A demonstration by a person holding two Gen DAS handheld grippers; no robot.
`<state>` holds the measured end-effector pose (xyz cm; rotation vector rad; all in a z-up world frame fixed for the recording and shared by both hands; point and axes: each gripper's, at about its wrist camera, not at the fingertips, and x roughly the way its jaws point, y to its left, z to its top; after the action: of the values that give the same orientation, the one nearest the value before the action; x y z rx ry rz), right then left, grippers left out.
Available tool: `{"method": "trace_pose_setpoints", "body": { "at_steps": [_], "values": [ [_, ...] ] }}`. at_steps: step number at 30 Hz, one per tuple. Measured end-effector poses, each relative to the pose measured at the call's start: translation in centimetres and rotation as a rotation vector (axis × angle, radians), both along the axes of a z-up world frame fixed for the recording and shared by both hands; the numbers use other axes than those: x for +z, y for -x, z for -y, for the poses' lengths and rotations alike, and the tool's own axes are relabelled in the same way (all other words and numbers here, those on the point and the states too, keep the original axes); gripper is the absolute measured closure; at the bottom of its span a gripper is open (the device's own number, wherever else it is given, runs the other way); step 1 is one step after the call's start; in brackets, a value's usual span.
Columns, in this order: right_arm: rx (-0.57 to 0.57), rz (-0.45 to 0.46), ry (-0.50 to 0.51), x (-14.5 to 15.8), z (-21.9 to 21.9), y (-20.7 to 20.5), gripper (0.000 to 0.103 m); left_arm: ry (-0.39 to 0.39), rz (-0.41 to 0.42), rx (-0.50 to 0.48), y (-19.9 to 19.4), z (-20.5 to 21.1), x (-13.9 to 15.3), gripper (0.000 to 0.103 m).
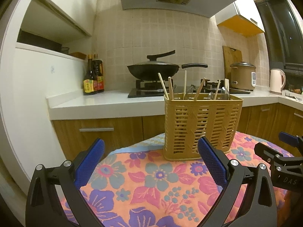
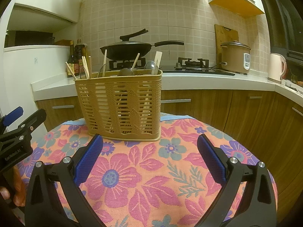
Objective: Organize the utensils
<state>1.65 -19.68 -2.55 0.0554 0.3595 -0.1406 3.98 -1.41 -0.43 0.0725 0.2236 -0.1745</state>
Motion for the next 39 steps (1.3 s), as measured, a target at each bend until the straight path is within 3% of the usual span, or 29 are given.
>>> {"method": "trace_pose_setpoints", "body": {
  "at_steps": [20,32,39],
  "values": [
    [0.002,-0.003,0.0,-0.01,-0.02,0.01,0.008,-0.006,-0.019,0.007,-0.32,-0.12,-0.14,0.008],
    [0.002,-0.004,0.0,-0.01,0.02,0.0,0.008,-0.023,0.01,0.031,0.1,0.06,-0.18,0.007],
    [0.004,-0.004,0.0,-0.03,0.07,-0.02,0.008,-0.003,-0.034,0.005,-0.57,-0.19,-0.24,0.007]
  ]
}}
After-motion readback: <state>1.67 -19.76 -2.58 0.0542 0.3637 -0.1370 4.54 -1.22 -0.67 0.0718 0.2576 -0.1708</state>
